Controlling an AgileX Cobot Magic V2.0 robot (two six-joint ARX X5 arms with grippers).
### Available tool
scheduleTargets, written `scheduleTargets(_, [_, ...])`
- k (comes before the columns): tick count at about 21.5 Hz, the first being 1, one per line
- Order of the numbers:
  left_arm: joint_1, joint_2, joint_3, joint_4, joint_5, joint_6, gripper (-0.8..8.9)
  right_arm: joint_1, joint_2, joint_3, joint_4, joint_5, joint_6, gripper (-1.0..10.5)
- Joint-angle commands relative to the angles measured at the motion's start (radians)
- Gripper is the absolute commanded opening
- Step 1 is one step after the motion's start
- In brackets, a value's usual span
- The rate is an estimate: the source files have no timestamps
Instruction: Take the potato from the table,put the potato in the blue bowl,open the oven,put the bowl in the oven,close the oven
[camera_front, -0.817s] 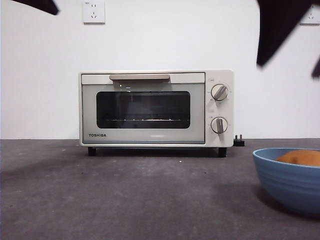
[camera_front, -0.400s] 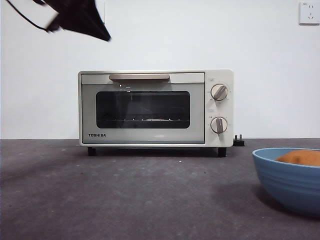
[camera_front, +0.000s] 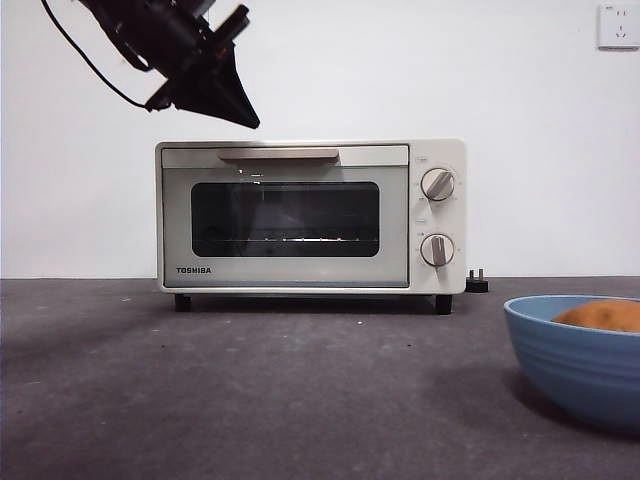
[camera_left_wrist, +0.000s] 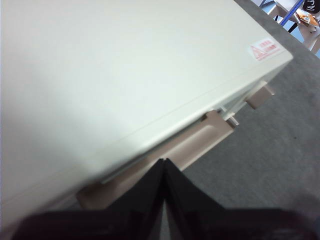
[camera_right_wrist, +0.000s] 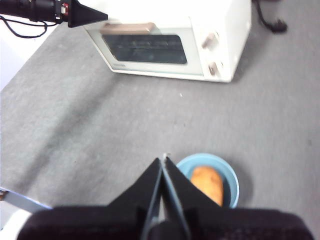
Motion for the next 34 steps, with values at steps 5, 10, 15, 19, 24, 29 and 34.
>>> scheduleTargets(5, [-0.016,0.055,0.003,0.009,-0.053,0.029,-0.06,0.001,-0.014,-0.001,-0.047,0.0,0.068,-0.1])
scheduleTargets(10, [-0.021,0.064,0.003,0.006,-0.056,0.029,-0.06,0.001,-0.014,-0.001,-0.051,0.0,0.07,-0.1])
scheduleTargets(15, [-0.022,0.064,0.003,-0.031,-0.056,0.029,-0.06,0.001,-0.013,-0.001,-0.074,0.044,0.15,-0.1])
scheduleTargets(19, [-0.023,0.064,0.003,-0.077,-0.056,0.029,-0.06,0.001,0.005,-0.003,-0.206,0.056,0.288,0.2])
scheduleTargets(24, [-0.037,0.064,0.003,-0.12,-0.056,0.049,-0.06,0.001,0.005,-0.013,-0.206,0.033,0.294,0.7])
scheduleTargets(29, [-0.061,0.064,0.002,-0.183,-0.082,0.081,-0.06,0.001,0.005,-0.013,-0.206,0.034,0.304,0.7])
scheduleTargets(34, [-0.1,0.064,0.002,-0.235,-0.162,0.097,-0.06,0.001,0.005,-0.013,-0.206,0.034,0.304,0.7])
